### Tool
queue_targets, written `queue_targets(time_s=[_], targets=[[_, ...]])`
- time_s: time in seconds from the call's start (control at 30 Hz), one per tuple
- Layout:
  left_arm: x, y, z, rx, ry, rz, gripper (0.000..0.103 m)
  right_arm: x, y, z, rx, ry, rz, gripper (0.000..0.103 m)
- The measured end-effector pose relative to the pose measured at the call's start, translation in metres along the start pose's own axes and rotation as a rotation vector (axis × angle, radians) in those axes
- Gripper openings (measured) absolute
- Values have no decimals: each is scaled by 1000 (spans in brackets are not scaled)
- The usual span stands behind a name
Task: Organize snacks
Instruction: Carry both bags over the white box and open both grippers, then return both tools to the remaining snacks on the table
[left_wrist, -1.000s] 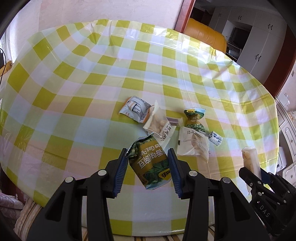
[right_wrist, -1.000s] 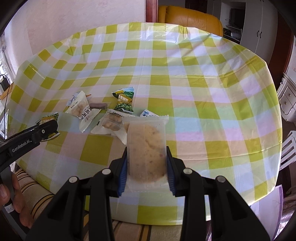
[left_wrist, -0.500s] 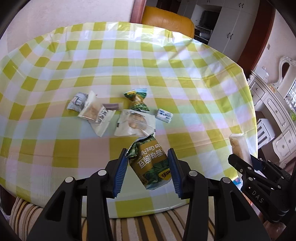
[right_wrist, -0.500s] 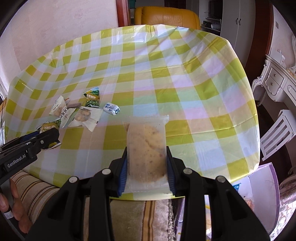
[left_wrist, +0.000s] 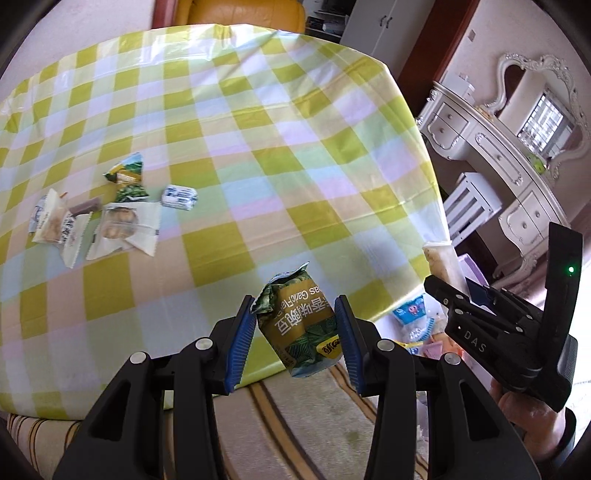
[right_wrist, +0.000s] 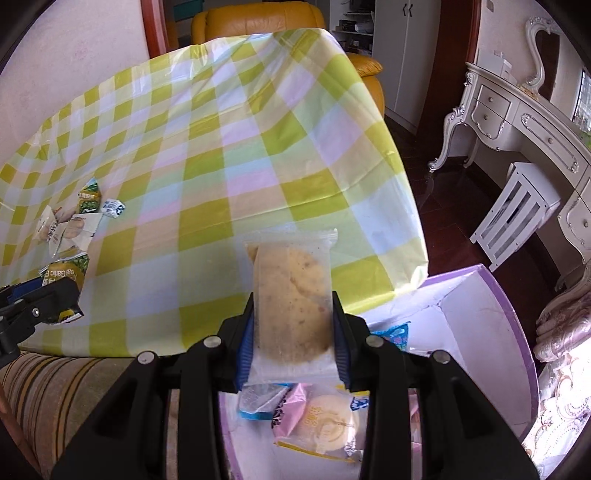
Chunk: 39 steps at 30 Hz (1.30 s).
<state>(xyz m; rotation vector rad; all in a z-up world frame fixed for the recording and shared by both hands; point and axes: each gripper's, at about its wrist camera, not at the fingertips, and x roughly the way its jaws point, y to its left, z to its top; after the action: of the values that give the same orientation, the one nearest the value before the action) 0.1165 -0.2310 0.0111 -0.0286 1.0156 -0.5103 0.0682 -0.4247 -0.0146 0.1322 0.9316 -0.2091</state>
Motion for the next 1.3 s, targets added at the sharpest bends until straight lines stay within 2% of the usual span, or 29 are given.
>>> queue_targets(time_s=[0.33,0.53,0.7,0.73,0.77,0.8,0.83,0.87,0.97,1.3], targets=[[29,-72,-8,160,125,-136,42,10,-65,-20,102,49,-106,36],[38,-103,-16,245,166,-186,42,12,-78,-26,126,72,-133,36],[43,-113,-20,275,200,-231,43,15,-83,-28,144,94,-153,38],[44,-115,-20,280,206,-248,43,15,-84,-28,148,97,-156,41],[44,-116,-21,285,210,-259,49,14,-85,-28,152,98,-160,49],[43,-117,-21,287,207,-261,64,13,-86,-28,154,97,-166,53],[42,-117,-21,287,199,-260,71,12,-85,-27,156,96,-171,59],[40,-116,-20,286,192,-266,74,12,-85,-26,156,94,-173,61],[37,-114,-20,274,182,-269,74,10,-81,-23,156,92,-170,65],[19,-93,-12,252,110,-229,74,2,-55,-6,117,79,-165,66]])
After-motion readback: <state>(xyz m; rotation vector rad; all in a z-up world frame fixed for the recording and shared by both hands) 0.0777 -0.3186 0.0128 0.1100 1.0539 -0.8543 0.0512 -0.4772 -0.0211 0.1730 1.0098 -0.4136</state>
